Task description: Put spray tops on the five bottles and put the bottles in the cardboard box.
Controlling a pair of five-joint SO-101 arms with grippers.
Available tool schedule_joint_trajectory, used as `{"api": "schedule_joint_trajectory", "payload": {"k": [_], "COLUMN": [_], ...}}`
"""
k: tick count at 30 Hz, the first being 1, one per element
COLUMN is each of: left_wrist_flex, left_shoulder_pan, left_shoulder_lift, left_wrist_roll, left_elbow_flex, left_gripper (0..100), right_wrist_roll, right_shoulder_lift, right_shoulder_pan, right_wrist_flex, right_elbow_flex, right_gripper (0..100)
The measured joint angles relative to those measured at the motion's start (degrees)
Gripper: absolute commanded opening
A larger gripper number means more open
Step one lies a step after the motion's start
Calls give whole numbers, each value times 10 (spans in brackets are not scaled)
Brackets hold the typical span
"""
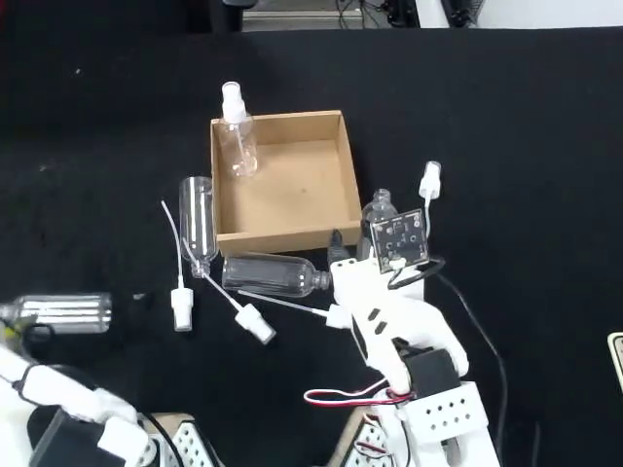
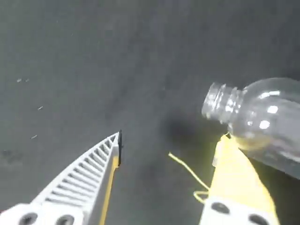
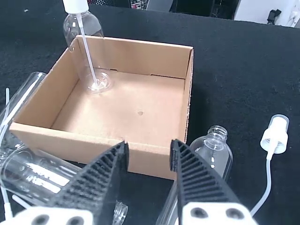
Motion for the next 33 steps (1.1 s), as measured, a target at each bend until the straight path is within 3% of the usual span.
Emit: {"api": "schedule_joint_trajectory", "payload": {"k": [7,10,13,18,21,26,33], "left_wrist_flex": [-2,36,150,373,445,462,448], "left_shoulder_pan": [49,50,58,89,102,97,42], "left_shoulder_lift": [2,2,4,4,4,4,4], "left_wrist_roll": [172,255,315,354,396,484,498], "left_elbow_flex": [-63,-106,-170,-217,-219,-212,-176], "left_gripper": [300,301,303,304,304,304,304], "right_wrist_roll": [0,0,0,0,0,0,0], "right_shoulder_lift": [0,0,0,0,0,0,0], "right_shoulder_pan": [0,0,0,0,0,0,0], "right_wrist_flex": [0,0,0,0,0,0,0], "right_elbow_flex": [0,0,0,0,0,0,0], "right_gripper": [133,133,133,133,133,133,133]}}
